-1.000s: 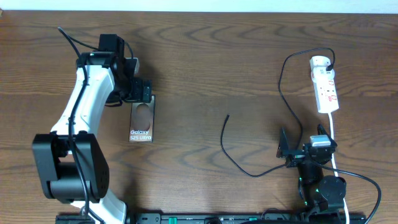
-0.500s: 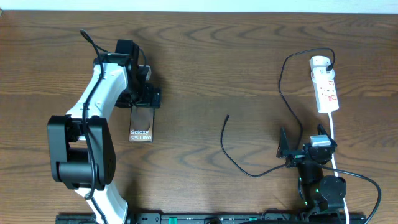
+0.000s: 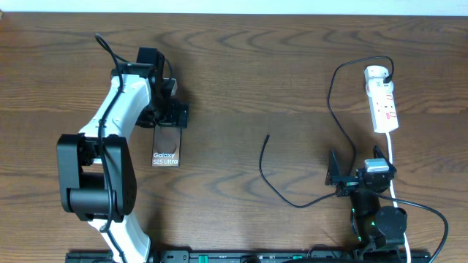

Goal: Plug charger to phone and switch on socket
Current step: 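Lower the open left gripper down over the phone's top edge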

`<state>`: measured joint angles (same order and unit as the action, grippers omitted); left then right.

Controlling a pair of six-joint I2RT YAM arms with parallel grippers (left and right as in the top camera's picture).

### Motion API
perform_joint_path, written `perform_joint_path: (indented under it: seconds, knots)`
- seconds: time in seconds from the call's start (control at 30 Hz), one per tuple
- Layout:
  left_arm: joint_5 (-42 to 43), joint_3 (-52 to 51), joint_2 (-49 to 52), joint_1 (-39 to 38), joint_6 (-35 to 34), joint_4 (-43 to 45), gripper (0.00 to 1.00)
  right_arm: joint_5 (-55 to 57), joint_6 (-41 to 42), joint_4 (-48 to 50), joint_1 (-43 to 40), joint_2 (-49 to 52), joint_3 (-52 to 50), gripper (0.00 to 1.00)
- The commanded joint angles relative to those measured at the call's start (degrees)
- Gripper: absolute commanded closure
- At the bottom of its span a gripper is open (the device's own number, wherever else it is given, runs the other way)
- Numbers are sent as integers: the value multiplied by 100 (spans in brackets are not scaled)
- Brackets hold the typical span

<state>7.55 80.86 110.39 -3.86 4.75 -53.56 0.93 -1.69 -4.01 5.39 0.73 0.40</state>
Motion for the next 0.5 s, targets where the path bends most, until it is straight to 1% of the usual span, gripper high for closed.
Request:
perform_joint_path:
  seconds: [0.0, 0.47]
  knots:
    - [-72, -153, 94, 17, 11, 4, 2, 44, 79, -15, 28, -24, -9, 1]
    - [-70, -393, 94, 17, 11, 162, 2, 44, 79, -15, 28, -24, -9, 1]
